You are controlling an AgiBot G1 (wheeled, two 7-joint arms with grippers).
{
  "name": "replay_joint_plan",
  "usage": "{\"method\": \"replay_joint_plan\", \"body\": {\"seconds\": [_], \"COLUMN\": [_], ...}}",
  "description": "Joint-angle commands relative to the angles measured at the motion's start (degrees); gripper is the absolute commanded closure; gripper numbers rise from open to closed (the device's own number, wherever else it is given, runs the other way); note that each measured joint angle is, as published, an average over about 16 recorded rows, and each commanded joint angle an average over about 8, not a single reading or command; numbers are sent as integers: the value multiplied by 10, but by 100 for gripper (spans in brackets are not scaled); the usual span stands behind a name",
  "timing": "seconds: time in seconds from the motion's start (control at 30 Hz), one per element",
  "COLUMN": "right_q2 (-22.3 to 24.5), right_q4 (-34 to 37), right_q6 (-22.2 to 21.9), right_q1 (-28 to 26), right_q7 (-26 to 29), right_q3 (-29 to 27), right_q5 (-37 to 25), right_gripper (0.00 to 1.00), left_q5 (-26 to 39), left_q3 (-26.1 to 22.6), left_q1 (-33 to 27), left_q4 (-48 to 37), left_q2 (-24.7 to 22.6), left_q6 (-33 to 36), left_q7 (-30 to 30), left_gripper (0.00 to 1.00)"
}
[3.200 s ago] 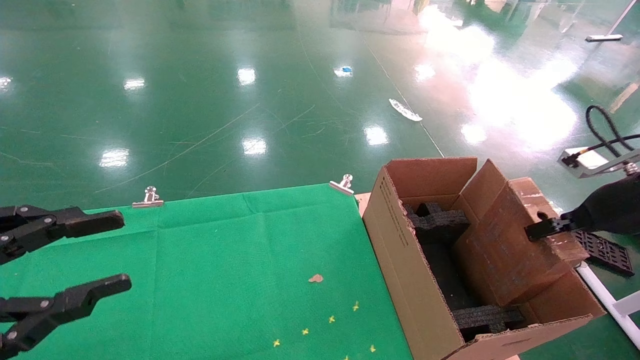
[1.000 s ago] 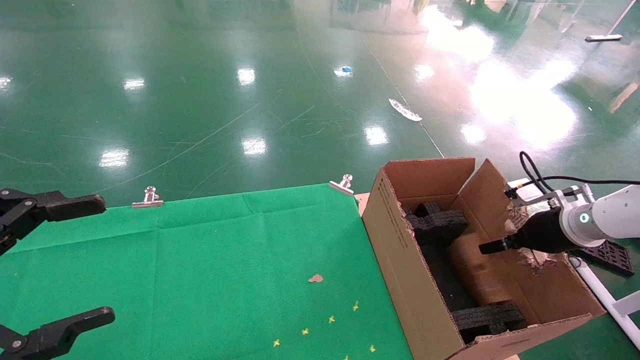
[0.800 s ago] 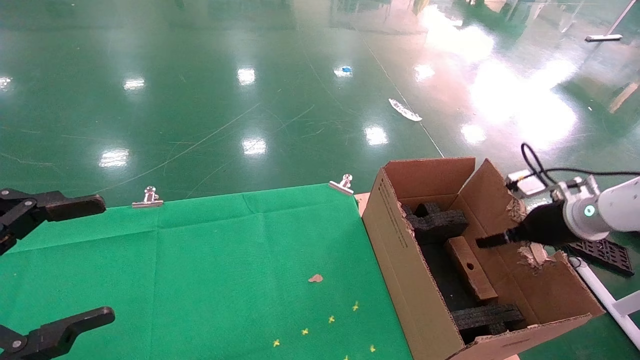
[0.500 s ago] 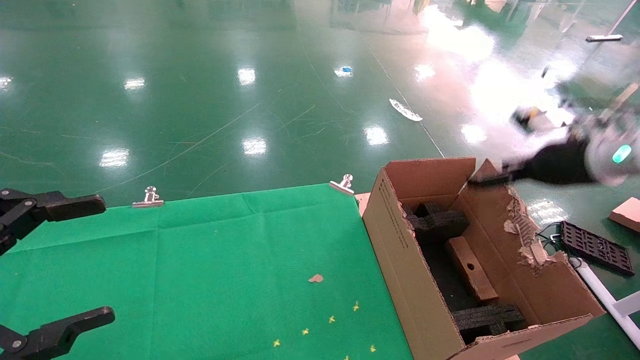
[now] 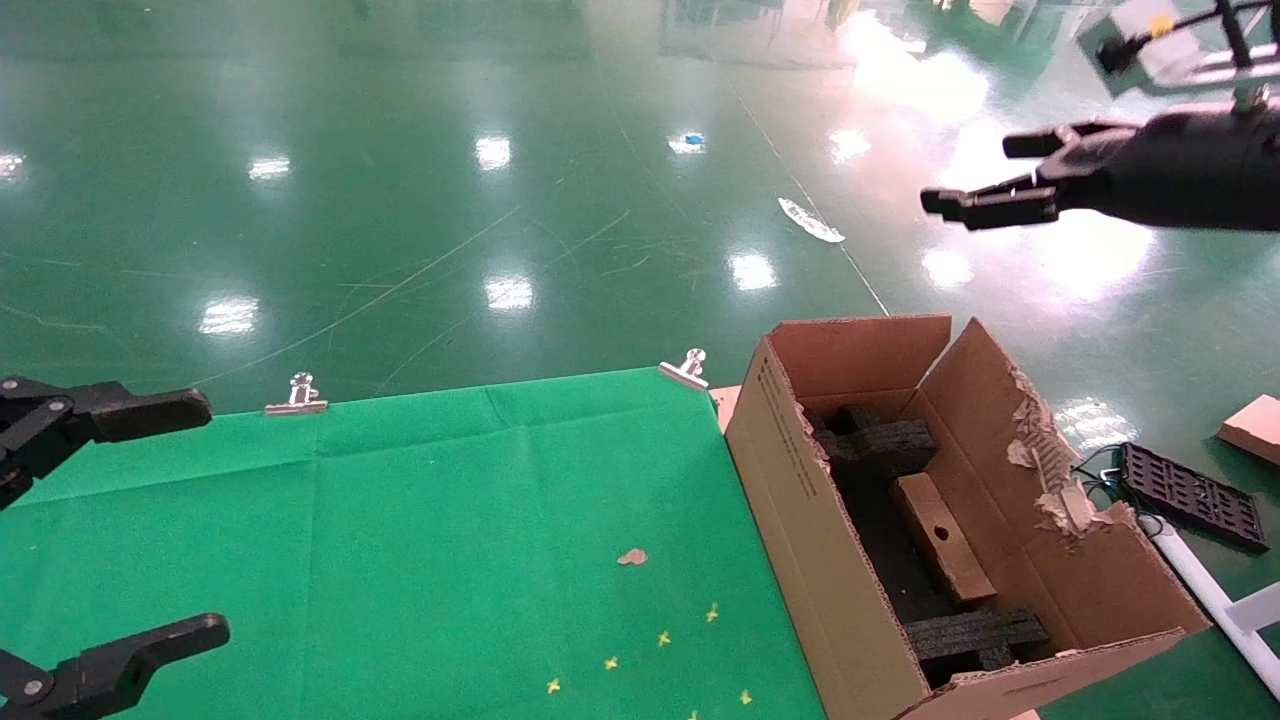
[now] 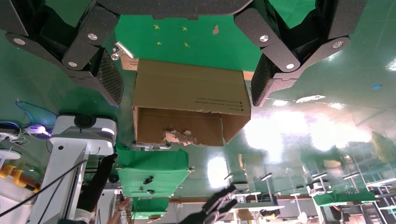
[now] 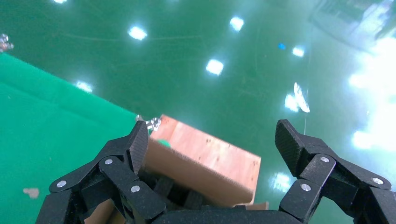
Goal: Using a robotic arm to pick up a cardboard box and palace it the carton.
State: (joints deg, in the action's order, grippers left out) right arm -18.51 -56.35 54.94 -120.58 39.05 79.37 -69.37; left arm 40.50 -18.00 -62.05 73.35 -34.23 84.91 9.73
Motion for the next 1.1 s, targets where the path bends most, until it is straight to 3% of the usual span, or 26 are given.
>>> {"method": "replay_joint_plan", "body": {"seconds": [0.03,0.23,1.1], "right_q2": [5,-2,-78], "right_q4": [-11,-27,-94], "right_q6": [-6,10,148], "right_q1": [-2,34,292], "right_q7": [0,-17,-141], "right_q3": [0,-41,-316], "right_q5": [2,21,139], "right_gripper": [0,0,0], "left_q5": [0,0,0], "left_q3": [0,0,-1], "left_q1": [0,0,0], "left_q4": [0,0,-1], "left_q2": [0,0,0], "left_q6": [0,0,0], "left_q7": [0,0,0], "left_gripper": [0,0,0]}}
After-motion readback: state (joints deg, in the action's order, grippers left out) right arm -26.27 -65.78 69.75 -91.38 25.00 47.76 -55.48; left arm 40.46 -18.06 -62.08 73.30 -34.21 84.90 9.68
